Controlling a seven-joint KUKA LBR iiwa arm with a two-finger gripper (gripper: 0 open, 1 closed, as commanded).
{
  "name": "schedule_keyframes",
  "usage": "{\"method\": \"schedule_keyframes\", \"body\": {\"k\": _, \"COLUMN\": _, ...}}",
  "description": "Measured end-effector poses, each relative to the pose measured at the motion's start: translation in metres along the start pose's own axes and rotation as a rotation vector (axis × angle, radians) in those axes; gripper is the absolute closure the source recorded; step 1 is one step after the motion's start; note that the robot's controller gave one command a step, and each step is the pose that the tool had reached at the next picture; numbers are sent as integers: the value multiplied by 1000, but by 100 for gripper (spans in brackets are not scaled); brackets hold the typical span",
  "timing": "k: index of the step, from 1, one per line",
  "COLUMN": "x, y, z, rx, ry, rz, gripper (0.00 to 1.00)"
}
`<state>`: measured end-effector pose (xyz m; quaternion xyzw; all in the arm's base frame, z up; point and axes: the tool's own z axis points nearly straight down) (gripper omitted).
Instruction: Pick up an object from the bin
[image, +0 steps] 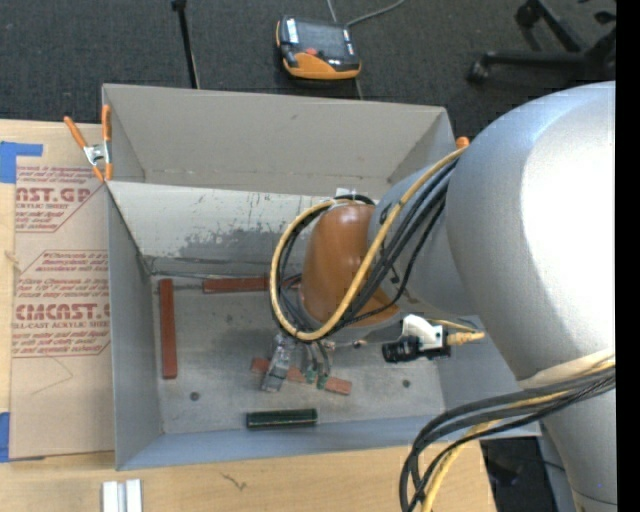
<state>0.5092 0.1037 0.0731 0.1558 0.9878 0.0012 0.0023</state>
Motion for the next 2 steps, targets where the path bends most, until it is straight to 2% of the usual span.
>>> {"method": "schedule_keyframes", "body": {"k": 2, "x": 0, "y": 0, "z": -24, "rx": 2, "ry": 4, "rz": 0, "gripper": 100}}
